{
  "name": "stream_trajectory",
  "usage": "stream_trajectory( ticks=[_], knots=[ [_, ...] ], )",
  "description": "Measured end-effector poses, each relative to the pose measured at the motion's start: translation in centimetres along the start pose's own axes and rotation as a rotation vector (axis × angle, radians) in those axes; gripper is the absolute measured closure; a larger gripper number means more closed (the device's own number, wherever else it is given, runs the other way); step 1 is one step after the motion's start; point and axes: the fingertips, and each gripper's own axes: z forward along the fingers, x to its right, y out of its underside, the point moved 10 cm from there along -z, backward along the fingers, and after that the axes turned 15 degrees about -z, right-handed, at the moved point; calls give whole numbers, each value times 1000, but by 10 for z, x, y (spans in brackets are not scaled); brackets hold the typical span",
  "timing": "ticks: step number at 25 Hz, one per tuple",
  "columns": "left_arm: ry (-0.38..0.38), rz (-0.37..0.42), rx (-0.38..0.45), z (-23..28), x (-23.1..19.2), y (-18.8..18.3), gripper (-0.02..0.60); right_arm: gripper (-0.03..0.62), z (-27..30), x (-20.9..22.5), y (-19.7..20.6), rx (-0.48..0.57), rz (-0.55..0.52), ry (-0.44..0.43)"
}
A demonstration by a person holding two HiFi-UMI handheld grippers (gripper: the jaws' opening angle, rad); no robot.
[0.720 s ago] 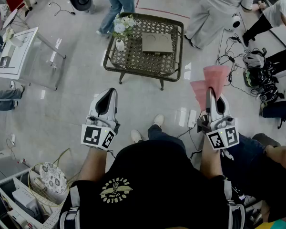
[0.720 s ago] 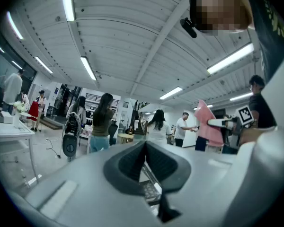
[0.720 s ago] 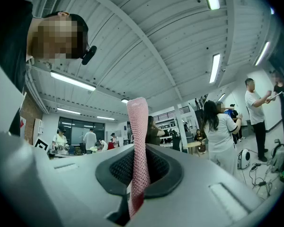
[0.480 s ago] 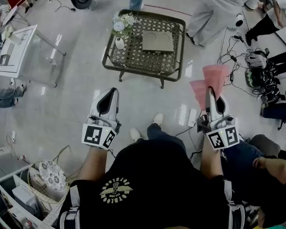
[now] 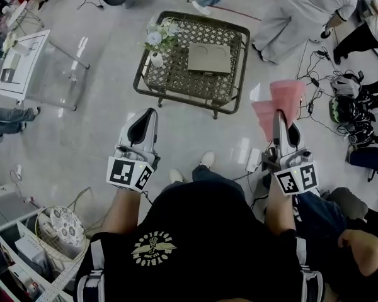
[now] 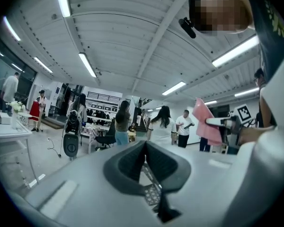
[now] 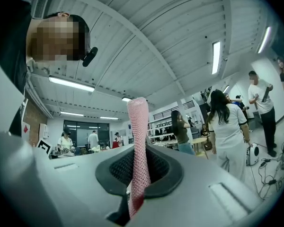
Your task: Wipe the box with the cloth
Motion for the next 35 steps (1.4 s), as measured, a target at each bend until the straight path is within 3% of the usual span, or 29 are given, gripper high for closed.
stream_trajectory(
  ticks=[13, 21, 29, 35],
  knots=[
    [-78, 74, 61, 69, 32, -18, 581, 577, 40, 93, 22, 43, 48, -90],
    [-143, 106, 92, 67, 32, -26, 581, 577, 57, 103, 27, 51, 64, -128],
    [-104, 120, 71, 86, 27, -28, 581, 577, 67, 109, 26, 62, 56, -104],
    [-28, 122, 58, 127, 12, -37, 581, 577, 82, 113, 32, 45, 58, -49]
  ],
)
